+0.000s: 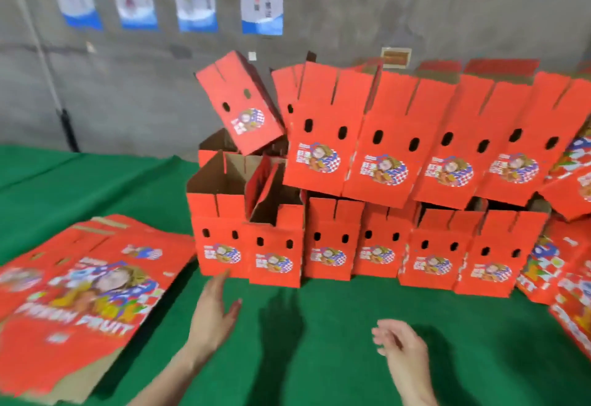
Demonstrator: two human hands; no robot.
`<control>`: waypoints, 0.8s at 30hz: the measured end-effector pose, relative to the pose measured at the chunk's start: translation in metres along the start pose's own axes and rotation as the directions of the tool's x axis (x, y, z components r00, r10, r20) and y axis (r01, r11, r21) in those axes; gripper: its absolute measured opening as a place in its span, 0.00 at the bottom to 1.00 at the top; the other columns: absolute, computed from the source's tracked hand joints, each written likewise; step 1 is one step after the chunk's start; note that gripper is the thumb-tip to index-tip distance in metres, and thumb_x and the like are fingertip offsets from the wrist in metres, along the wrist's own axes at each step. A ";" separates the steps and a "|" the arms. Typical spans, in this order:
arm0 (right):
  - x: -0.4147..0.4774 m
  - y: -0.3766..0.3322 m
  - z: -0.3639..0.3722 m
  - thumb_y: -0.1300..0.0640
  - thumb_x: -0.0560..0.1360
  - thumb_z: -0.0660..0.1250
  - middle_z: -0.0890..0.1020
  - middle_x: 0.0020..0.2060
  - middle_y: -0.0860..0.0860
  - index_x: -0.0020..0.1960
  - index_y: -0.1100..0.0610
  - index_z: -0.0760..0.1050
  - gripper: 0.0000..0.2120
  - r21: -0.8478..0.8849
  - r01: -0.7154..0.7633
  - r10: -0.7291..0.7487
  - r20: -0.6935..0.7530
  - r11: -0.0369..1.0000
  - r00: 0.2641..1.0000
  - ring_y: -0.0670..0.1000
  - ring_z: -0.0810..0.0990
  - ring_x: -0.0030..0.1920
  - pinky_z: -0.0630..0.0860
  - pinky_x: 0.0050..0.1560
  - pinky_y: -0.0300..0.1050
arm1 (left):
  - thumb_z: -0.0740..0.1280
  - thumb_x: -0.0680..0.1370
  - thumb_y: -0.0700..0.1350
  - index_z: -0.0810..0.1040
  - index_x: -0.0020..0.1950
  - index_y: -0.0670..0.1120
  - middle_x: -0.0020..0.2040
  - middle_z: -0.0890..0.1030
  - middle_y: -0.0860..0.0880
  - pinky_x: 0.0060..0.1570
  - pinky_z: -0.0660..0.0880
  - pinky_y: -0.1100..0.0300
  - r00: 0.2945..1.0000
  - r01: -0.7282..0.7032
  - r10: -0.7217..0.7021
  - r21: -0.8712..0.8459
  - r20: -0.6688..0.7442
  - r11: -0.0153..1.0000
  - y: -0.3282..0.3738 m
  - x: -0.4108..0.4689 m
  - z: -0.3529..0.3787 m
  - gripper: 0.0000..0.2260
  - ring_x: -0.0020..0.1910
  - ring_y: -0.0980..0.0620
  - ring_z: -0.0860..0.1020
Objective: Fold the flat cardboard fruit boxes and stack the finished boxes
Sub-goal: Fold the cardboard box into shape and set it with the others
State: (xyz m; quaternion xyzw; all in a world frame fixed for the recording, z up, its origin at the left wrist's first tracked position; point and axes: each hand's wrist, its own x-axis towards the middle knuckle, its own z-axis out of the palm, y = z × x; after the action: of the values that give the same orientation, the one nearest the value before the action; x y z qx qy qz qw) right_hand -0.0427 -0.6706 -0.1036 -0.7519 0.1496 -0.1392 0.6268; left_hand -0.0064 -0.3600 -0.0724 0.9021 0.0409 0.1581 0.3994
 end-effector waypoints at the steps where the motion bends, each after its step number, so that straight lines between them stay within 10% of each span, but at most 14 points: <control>1: -0.011 -0.001 0.021 0.71 0.75 0.65 0.84 0.40 0.58 0.41 0.58 0.78 0.10 -0.043 0.000 0.004 0.093 0.999 0.996 0.56 0.81 0.41 0.79 0.43 0.43 | 0.71 0.72 0.35 0.68 0.69 0.34 0.67 0.71 0.36 0.68 0.63 0.51 0.982 0.127 -0.123 0.014 -0.146 0.992 -0.035 0.006 -0.032 0.26 0.67 0.38 0.70; 7: -0.061 -0.007 0.110 0.69 0.72 0.69 0.83 0.30 0.51 0.33 0.54 0.79 0.14 -0.266 0.128 -0.015 0.390 0.955 0.921 0.52 0.80 0.34 0.76 0.44 0.46 | 0.64 0.78 0.52 0.56 0.76 0.43 0.77 0.55 0.41 0.71 0.56 0.41 0.846 0.531 -0.451 0.386 -0.282 0.754 -0.204 0.027 -0.186 0.31 0.76 0.39 0.52; 13: -0.084 -0.009 0.153 0.61 0.72 0.71 0.82 0.32 0.49 0.36 0.53 0.79 0.07 -0.410 0.300 -0.063 0.500 0.861 0.864 0.47 0.80 0.31 0.75 0.37 0.39 | 0.44 0.79 0.61 0.41 0.78 0.54 0.79 0.41 0.50 0.74 0.49 0.46 0.902 0.196 -0.411 0.720 0.135 0.666 -0.260 -0.005 -0.149 0.30 0.78 0.47 0.42; 18: -0.090 -0.018 0.184 0.62 0.73 0.69 0.83 0.34 0.45 0.34 0.48 0.77 0.12 -0.492 0.275 0.017 0.510 0.826 0.860 0.44 0.81 0.35 0.77 0.44 0.38 | 0.50 0.76 0.66 0.59 0.74 0.57 0.71 0.63 0.51 0.69 0.57 0.47 0.965 0.145 -0.254 0.680 0.062 0.719 -0.244 -0.006 -0.127 0.28 0.71 0.49 0.61; 24: -0.105 -0.030 0.260 0.57 0.77 0.65 0.82 0.48 0.41 0.50 0.48 0.76 0.06 -0.592 0.337 0.122 0.600 0.732 0.791 0.39 0.79 0.50 0.71 0.59 0.34 | 0.49 0.79 0.65 0.37 0.77 0.52 0.76 0.34 0.52 0.71 0.35 0.40 0.912 0.141 -0.344 0.615 0.224 0.776 -0.267 0.007 -0.134 0.34 0.74 0.48 0.31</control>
State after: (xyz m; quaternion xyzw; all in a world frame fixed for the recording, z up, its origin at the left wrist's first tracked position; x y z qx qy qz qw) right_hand -0.0343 -0.3893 -0.1218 -0.9373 -0.0641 0.1324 0.3158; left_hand -0.0282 -0.0829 -0.1816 0.9808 0.1389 -0.0664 0.1197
